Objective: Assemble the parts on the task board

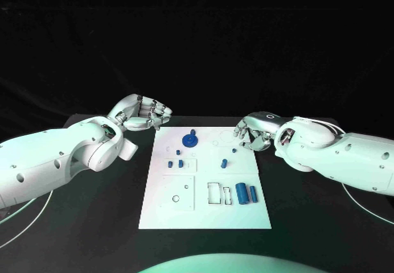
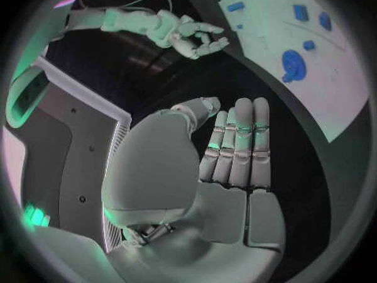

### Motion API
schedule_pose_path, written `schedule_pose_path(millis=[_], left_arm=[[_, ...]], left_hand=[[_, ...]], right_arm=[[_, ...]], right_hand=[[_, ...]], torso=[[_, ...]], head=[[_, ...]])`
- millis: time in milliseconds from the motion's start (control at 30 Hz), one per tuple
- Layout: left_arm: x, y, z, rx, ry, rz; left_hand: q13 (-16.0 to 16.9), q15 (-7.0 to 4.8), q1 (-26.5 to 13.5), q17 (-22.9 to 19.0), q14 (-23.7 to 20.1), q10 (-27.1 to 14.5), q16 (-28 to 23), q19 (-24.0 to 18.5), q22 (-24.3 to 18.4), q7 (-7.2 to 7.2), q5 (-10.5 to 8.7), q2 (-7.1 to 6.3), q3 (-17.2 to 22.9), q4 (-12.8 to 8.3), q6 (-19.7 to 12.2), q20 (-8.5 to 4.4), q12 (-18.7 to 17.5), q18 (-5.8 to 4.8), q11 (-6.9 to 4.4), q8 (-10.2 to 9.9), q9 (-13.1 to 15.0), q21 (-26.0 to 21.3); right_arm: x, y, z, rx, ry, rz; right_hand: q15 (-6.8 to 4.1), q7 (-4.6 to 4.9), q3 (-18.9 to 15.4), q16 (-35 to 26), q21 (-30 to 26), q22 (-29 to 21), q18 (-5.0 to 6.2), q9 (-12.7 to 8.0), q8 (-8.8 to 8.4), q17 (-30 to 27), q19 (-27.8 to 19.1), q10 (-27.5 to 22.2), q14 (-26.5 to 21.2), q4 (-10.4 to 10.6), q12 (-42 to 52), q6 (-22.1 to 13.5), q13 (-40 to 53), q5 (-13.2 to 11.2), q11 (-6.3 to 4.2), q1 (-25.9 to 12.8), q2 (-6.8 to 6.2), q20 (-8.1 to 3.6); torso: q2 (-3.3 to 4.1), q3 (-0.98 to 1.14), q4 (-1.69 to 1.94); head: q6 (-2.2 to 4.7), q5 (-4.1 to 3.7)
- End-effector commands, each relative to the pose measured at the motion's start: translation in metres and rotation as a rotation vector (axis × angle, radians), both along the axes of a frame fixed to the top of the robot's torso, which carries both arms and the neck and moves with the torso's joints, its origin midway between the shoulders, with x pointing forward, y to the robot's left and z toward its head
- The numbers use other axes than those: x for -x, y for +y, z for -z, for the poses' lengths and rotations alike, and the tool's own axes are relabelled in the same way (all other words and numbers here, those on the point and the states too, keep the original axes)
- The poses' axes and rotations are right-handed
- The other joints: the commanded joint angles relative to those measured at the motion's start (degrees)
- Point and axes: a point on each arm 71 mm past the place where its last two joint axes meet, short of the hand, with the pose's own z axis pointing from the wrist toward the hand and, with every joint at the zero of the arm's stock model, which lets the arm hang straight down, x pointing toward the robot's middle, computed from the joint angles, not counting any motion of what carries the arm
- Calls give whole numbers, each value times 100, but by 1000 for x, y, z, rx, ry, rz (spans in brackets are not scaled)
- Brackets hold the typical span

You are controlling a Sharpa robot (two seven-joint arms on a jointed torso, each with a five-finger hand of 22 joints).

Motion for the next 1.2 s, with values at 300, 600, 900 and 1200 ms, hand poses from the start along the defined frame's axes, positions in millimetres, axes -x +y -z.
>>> schedule_pose_path(millis=[300,600,900,1200], left_arm=[[7,12,-9,359,63,-76],[7,16,-8,367,72,-88],[7,18,-7,364,81,-94],[6,20,-6,357,92,-103]], left_hand=[[28,-32,-42,6,-37,151,31,-5,-70,-43,-21,44,-124,19,5,-12,131,38,-23,77,17,-97],[30,-39,-21,7,-36,160,37,10,-78,-46,-19,48,-133,4,11,-20,147,40,-29,92,19,-105],[30,-41,-13,7,-34,160,40,18,-80,-43,-18,49,-136,-2,9,-23,152,41,-29,95,19,-106],[30,-42,-9,8,-27,160,47,31,-83,-31,-18,52,-144,-5,6,-27,159,41,-25,100,19,-107]], right_arm=[[0,12,21,134,-3,-22],[2,20,32,141,21,-40],[1,23,38,141,23,-36],[0,20,43,179,35,-15]], right_hand=[[55,24,32,314,291,276,-128,22,-45,246,21,-109,208,-8,-31,2,-2,-65,59,-83,-17,78],[51,4,45,509,514,471,-162,50,-23,409,80,-68,227,-20,1,53,15,-63,42,-83,15,91],[1,-68,164,698,775,696,-205,117,67,555,161,142,241,-69,76,211,61,-125,-26,-17,136,67],[-59,-141,333,812,1008,892,-250,196,174,627,248,344,246,-163,134,385,119,-296,-106,74,306,19]], torso=[[18,2,14],[21,2,6],[17,0,13],[17,2,4]], head=[[-29,-74],[-40,-62],[-63,-46],[-77,-45]])
